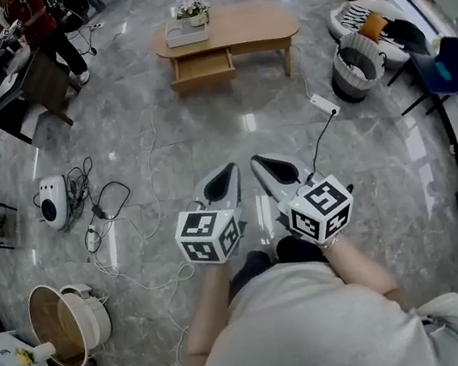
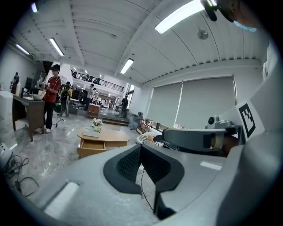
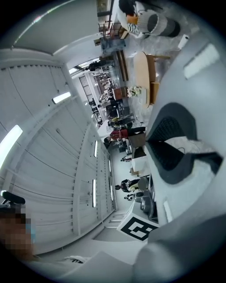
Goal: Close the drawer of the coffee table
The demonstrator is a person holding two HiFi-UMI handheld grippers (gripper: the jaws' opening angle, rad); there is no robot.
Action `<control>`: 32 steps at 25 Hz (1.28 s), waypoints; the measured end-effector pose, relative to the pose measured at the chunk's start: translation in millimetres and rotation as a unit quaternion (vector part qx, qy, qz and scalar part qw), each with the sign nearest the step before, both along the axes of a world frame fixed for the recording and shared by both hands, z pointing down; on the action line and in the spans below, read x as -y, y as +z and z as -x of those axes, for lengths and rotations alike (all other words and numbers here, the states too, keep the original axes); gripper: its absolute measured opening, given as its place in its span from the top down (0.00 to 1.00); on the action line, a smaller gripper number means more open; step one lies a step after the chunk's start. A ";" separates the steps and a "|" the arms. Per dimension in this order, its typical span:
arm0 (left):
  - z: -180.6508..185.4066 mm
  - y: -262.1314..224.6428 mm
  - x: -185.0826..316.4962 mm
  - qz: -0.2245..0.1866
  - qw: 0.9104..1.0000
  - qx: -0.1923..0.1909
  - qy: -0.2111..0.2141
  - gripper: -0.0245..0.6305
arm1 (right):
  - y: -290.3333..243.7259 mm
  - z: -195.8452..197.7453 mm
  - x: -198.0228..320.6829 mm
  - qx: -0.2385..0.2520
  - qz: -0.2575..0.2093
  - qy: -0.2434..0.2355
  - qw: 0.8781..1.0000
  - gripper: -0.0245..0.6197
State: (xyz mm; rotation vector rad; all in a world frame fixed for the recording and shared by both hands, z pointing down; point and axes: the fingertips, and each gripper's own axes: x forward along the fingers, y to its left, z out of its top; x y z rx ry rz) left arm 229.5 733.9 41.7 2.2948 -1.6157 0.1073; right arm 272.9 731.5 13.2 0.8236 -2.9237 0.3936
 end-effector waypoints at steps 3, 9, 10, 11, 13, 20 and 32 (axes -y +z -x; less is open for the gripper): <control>4.0 12.3 -5.5 0.015 1.000 -0.009 0.014 0.96 | 2.7 8.2 -6.6 -0.005 -0.005 -0.009 1.000 0.96; 9.4 12.2 -6.8 0.003 0.999 -0.023 0.029 0.96 | 9.6 16.8 -3.8 -0.026 -0.020 0.005 0.999 0.96; 11.3 9.7 -4.5 -0.001 0.999 -0.031 0.025 0.96 | 10.0 17.7 -2.1 -0.029 -0.020 0.006 0.999 0.96; 13.1 6.9 -1.9 -0.003 0.999 -0.041 0.021 0.96 | 10.3 18.4 0.4 -0.033 -0.022 0.007 0.999 0.96; 16.1 3.3 2.8 -0.005 0.998 -0.053 0.019 0.96 | 11.7 19.7 7.5 -0.044 -0.024 0.011 0.999 0.96; 41.2 23.9 26.8 0.016 0.997 -0.077 -0.009 0.96 | 14.0 41.4 28.0 -0.005 0.015 -0.029 0.999 0.96; 77.1 7.3 223.0 -0.003 0.996 -0.075 -0.039 0.96 | -2.2 73.0 233.9 0.011 -0.010 -0.046 0.999 0.96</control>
